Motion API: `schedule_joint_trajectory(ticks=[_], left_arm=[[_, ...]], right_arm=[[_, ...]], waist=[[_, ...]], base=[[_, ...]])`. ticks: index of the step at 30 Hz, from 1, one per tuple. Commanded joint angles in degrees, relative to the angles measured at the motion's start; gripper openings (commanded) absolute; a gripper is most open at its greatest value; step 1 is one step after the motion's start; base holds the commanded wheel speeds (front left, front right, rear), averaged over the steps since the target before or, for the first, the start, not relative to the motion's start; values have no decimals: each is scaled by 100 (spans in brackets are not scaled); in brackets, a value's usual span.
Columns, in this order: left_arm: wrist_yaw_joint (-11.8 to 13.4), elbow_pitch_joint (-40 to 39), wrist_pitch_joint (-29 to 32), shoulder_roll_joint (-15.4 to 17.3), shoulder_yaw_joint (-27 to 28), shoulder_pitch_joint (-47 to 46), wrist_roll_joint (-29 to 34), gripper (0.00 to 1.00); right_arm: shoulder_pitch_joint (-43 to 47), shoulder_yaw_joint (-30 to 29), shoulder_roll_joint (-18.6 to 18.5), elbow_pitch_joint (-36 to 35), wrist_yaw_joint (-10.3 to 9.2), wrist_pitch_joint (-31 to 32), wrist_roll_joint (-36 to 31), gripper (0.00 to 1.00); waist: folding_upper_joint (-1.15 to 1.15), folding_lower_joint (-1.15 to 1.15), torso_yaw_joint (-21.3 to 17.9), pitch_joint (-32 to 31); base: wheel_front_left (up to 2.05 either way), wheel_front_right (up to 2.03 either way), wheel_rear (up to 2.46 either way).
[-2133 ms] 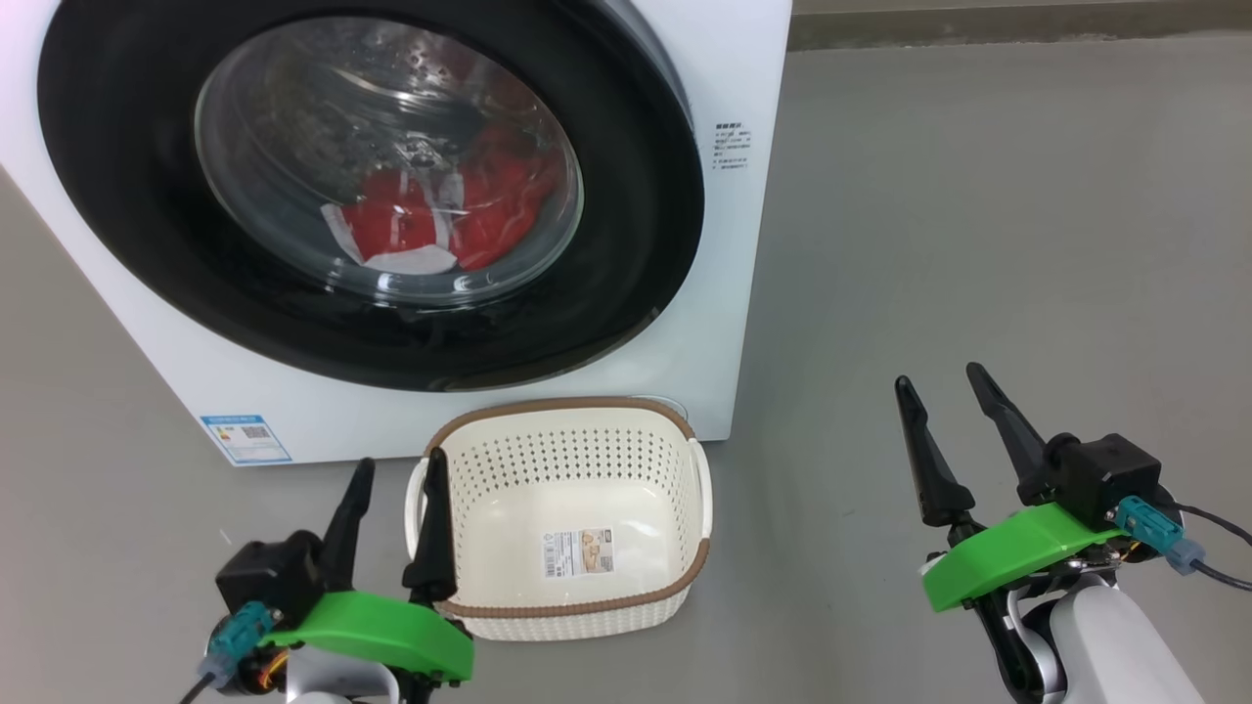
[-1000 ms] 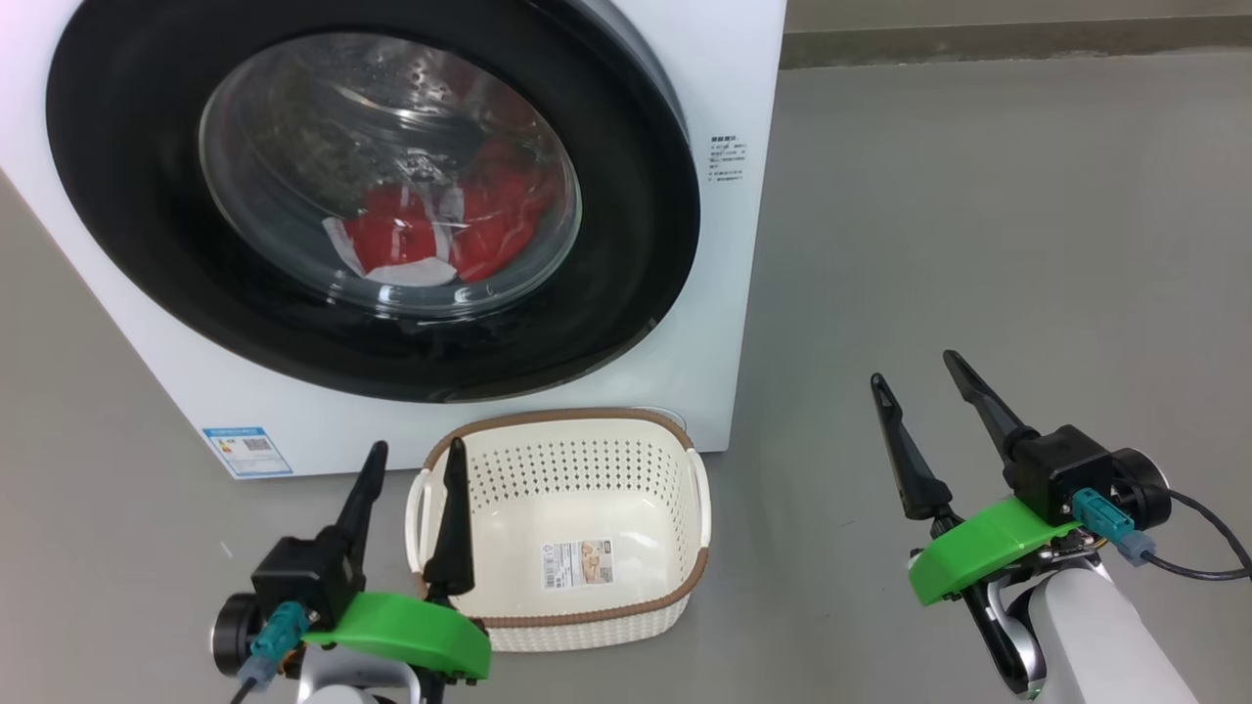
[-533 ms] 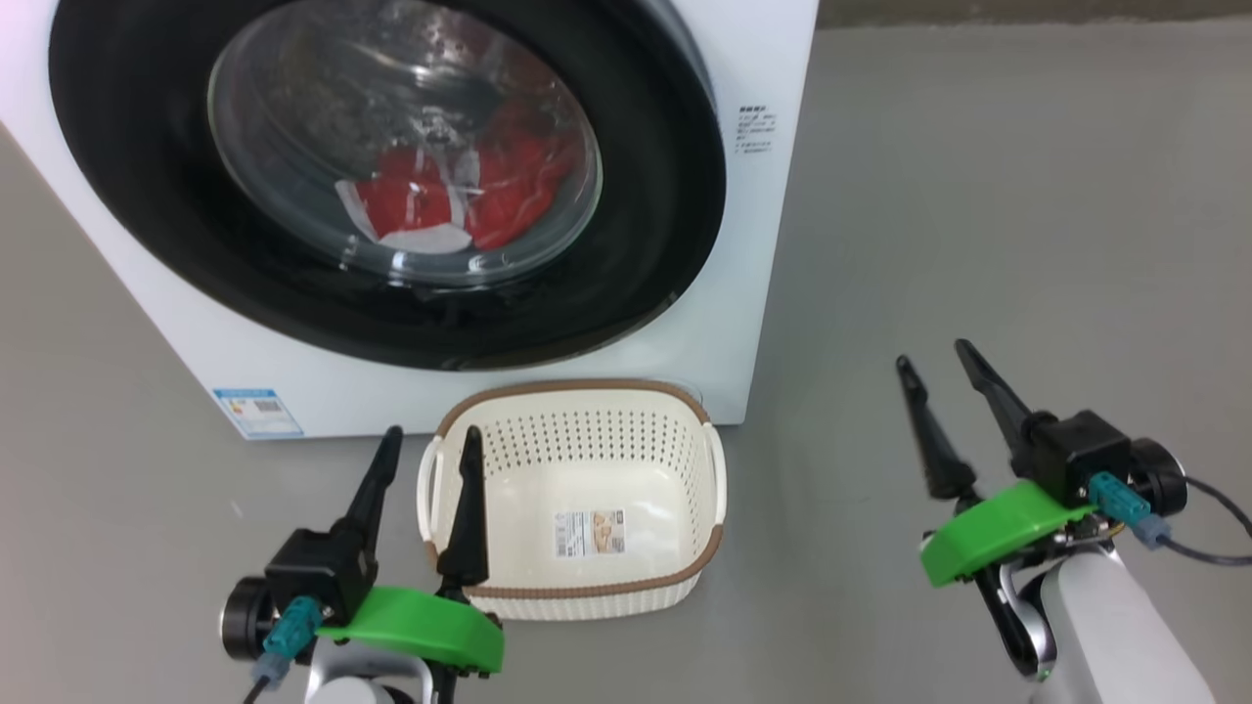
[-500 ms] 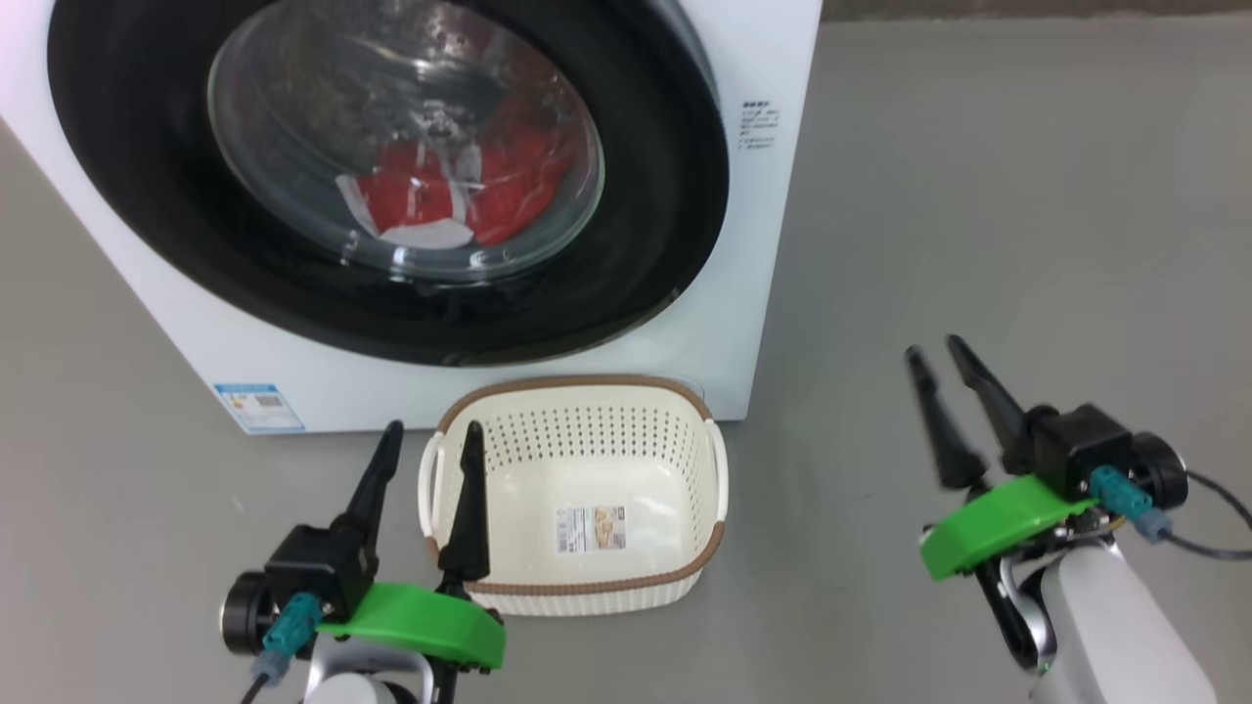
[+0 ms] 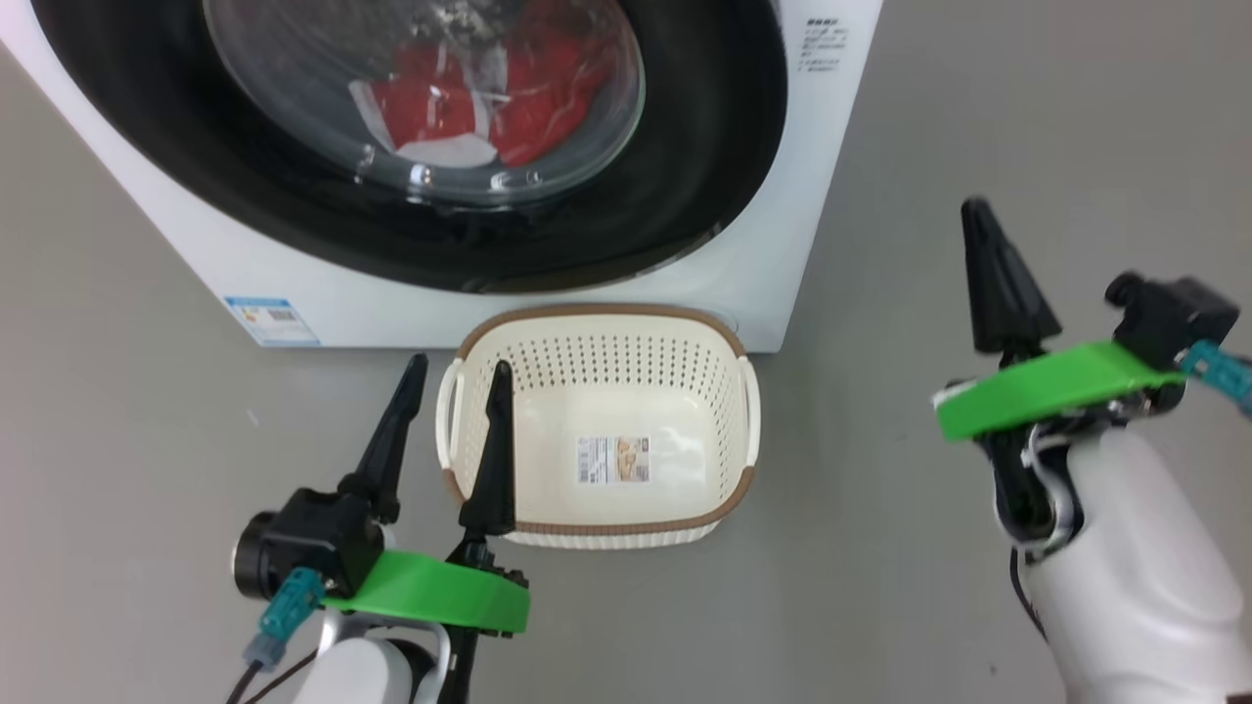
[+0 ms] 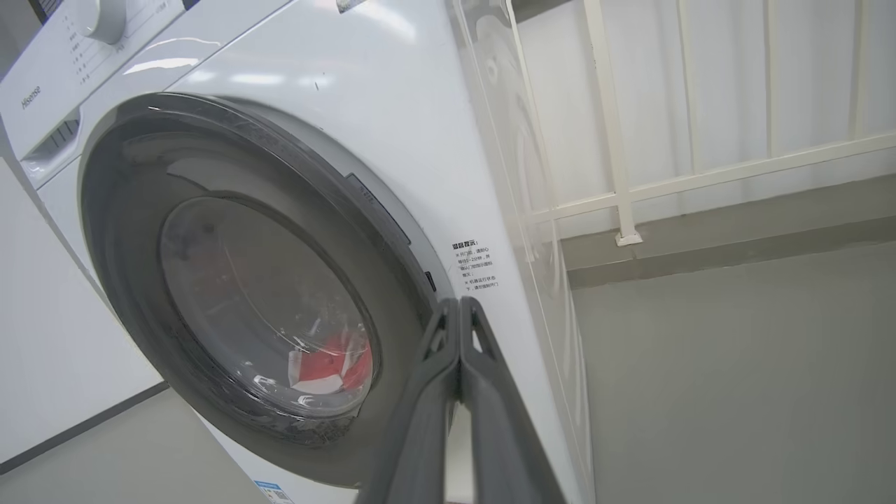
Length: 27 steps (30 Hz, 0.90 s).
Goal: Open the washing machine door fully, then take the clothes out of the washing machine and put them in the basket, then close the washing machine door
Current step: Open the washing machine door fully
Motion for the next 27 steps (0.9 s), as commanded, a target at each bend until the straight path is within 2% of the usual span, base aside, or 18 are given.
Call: schedule_joint_trajectory(ticks=[1, 11, 18, 27], left_arm=[[13, -228, -69, 85, 131, -189, -33, 100], [111, -552, -69, 85, -37, -259, 109, 100], [136, -699, -69, 85, -185, -382, 153, 100], [145, -719, -69, 85, -377, -529, 90, 100]], right_arm=[[-283, 106, 11, -121, 3, -30, 151, 0], [-1098, -198, -39, -232, 3, 793, 1594, 0], [-1600, -365, -202, -167, 3, 1697, 2695, 0], [-2326, -652, -228, 160, 3, 3149, 4084, 0]], waist=[[0, 0, 108, 203], [0, 0, 191, 722], [0, 0, 298, 1070], [0, 0, 405, 1380]], base=[[0, 0, 0], [0, 0, 0], [0, 0, 0], [0, 0, 0]])
